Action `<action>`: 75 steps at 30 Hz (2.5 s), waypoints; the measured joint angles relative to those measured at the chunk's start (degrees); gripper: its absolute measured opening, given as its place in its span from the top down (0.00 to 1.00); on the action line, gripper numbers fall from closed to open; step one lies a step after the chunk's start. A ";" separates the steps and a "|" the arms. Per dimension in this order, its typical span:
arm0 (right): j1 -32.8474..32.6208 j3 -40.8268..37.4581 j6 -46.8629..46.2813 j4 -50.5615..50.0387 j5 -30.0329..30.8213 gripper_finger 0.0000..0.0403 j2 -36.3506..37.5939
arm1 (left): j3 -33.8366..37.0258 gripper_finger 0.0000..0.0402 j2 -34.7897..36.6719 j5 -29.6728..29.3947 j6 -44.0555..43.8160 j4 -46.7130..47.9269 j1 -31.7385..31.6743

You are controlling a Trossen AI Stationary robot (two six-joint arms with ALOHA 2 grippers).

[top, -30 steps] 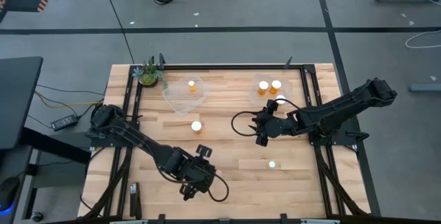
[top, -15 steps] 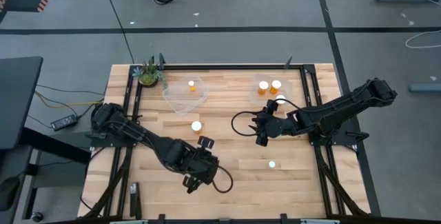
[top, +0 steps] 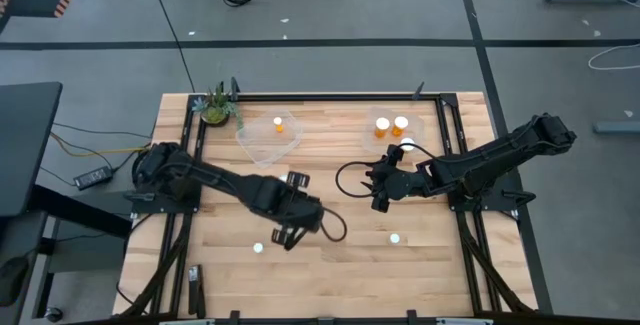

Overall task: Pick and place medicine bottles into bin by pill shape (circle, oval)
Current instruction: Put the small yellow pill bottle into the left transparent bin

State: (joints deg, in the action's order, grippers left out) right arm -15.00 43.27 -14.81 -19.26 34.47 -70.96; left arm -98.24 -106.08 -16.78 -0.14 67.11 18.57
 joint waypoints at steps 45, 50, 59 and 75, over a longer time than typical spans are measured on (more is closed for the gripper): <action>-20.09 6.78 -19.71 -27.88 13.65 0.37 11.67 | 8.89 0.68 0.00 0.45 7.96 -1.55 -40.50; -20.02 6.78 -19.71 -27.86 14.19 0.37 11.67 | 14.84 0.68 0.80 0.61 8.35 -5.61 -42.96; -20.02 6.78 -19.80 -27.79 15.03 0.37 11.67 | 24.10 0.67 8.56 3.14 6.74 -11.05 -44.88; -20.02 6.78 -20.33 -27.75 15.46 0.37 11.67 | 43.92 0.68 24.66 5.29 4.05 -27.38 -45.07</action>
State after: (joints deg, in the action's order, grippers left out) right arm -35.03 50.04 -35.14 -47.00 49.93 -59.29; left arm -54.32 -81.42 -11.49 3.91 39.73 -26.50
